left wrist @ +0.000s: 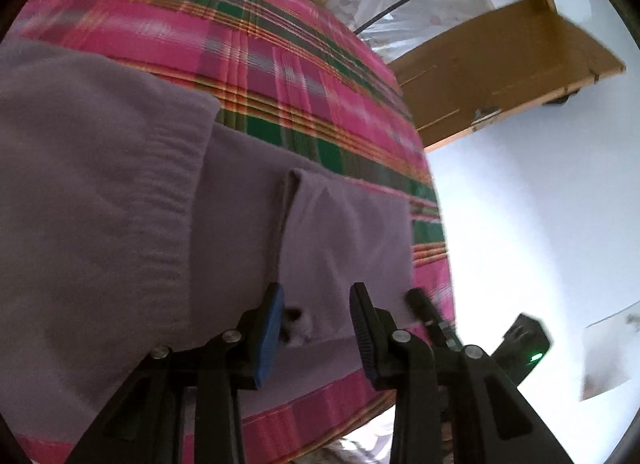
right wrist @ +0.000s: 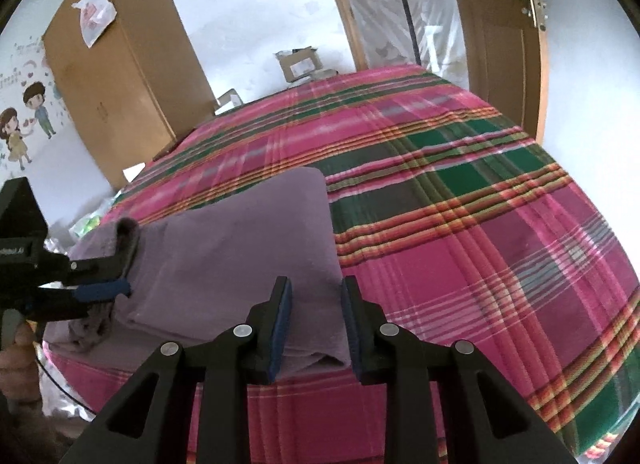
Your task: Fold clothes
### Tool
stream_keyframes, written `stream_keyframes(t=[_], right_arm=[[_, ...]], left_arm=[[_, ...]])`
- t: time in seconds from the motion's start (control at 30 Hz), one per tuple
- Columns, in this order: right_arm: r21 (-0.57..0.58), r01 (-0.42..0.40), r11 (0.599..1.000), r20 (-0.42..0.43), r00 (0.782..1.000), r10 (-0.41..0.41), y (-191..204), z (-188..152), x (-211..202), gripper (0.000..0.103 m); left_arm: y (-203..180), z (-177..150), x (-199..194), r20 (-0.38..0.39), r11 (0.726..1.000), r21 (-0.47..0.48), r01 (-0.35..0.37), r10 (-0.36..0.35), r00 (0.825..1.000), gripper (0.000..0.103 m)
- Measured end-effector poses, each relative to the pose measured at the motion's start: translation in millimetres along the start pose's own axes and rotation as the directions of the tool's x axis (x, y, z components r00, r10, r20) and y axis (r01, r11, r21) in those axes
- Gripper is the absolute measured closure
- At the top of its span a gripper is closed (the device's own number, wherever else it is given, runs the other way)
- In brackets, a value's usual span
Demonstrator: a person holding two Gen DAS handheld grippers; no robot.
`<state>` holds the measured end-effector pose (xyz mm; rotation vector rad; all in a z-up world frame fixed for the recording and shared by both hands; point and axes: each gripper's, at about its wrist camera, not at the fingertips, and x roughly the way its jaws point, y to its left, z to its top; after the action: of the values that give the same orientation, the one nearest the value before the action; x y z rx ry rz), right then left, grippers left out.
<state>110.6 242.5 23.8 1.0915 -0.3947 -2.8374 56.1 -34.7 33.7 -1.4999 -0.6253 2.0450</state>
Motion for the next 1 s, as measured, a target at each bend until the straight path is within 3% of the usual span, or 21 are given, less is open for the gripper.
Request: stream_keyframes(t=[0.17,0.27,0.47,0.8,1.0], right_arm=[[-0.060,0.004,0.998,0.035,0.999,-0.002,16.1,-1.1,-9.0,0.076],[-0.141,-0.050,0.989,0.042,0.998,0.056,38.6,-3.1,-12.1,0.076],[-0.348,-0.174,0.921,-0.028,0.984,0.176,90.8,-14.5,-3.7,0.069],[-0.582,-0.167,0.796,-0.068,0.985,0.157,143.3,-37.9,15.2,0.067],[-0.595,-0.165,0.787,-0.058,0.985,0.163,144.8,-35.6,9.6,0.067]], left_arm=[[-2.7,-4.3,-7.5,0.007,1.000,0.029,0.010,-0.010,1.000,0.068],[0.3,-4.4,-12.1,0.004,0.999,0.016,0.039,-0.039,0.999,0.068],[-0.8,-3.9,-17.9,0.027,0.997,-0.027,0.069,-0.068,0.997,0.068],[5.6,-4.3,-40.9,0.084,0.992,-0.052,0.111,-0.107,0.991,0.068],[10.8,-6.9,-48.3,0.092,0.992,-0.056,0.109,-0.103,0.990,0.068]])
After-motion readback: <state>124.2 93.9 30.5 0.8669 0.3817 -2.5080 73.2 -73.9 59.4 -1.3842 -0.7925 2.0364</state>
